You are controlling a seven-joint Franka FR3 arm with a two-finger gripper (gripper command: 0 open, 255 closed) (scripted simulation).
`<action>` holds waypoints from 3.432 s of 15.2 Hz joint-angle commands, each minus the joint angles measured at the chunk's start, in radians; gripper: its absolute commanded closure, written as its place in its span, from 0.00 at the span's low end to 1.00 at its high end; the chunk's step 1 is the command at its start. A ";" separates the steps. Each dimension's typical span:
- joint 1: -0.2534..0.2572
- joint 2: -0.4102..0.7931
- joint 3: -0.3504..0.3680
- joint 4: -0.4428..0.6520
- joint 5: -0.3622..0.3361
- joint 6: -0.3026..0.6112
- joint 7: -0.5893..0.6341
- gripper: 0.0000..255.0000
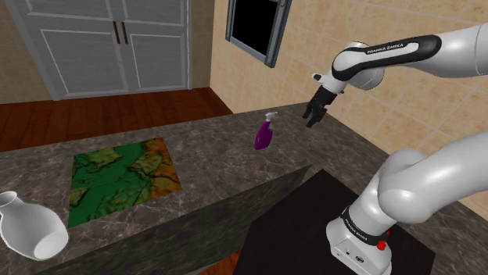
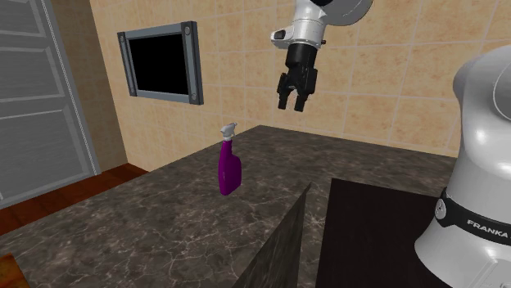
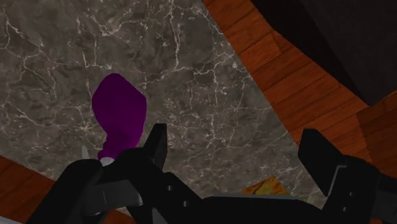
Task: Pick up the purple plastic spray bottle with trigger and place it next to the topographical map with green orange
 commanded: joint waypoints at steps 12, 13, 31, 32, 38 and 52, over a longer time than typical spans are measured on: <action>0.122 0.850 -0.219 0.447 0.824 -0.132 -1.094 0.00; 0.086 0.899 -0.187 0.492 0.857 -0.157 -1.140 0.00; -0.062 1.185 0.001 0.742 1.022 -0.221 -1.342 0.00; -0.062 1.185 0.001 0.742 1.022 -0.221 -1.342 0.00; -0.062 1.185 0.001 0.742 1.022 -0.221 -1.342 1.00; -0.035 1.106 -0.037 0.729 0.967 -0.259 -1.292 1.00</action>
